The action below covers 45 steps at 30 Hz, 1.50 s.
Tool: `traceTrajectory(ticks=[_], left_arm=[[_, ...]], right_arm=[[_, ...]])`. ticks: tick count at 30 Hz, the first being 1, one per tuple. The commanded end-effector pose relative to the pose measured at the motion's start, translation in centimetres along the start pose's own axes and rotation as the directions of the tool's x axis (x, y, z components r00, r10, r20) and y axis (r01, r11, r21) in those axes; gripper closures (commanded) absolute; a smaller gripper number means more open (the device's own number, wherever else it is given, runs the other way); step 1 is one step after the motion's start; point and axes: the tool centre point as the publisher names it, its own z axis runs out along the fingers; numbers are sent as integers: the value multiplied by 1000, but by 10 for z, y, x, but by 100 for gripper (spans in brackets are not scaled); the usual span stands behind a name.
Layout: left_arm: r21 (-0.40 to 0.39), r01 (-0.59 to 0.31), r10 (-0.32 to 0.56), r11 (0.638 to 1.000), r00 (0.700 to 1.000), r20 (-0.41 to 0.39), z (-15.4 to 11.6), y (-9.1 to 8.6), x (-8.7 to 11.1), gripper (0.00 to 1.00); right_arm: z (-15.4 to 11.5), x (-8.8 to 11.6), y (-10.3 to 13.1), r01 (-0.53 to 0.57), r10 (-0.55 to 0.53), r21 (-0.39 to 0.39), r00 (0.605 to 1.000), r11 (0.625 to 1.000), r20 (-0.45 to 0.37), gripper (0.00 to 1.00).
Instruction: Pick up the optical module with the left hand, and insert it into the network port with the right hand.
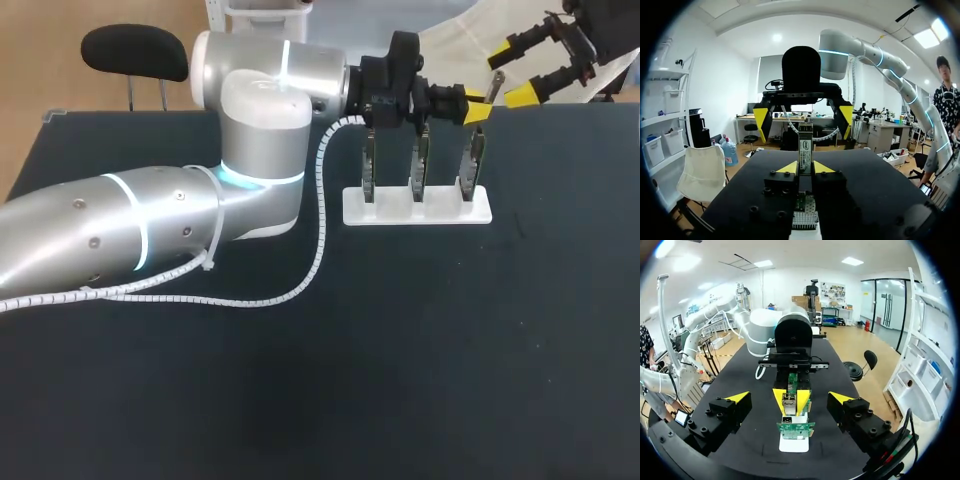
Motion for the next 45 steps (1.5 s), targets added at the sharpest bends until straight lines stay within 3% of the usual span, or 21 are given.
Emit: traceTrajectory(ticks=[1, 17, 45], left_arm=[[3, -1, 1, 1000, 1000, 2, 1, 2, 1, 100], [3, -1, 1, 1000, 1000, 2, 1, 2, 1, 100], [3, -1, 1, 1000, 1000, 2, 1, 2, 1, 100]], right_arm=[[2, -1, 0, -1, 1, 1, 1000, 1000, -2, 0], [3, -1, 0, -20, 20, 33, 1000, 999, 0, 0], [1, -4, 5, -16, 16, -4, 1000, 1000, 7, 0]])
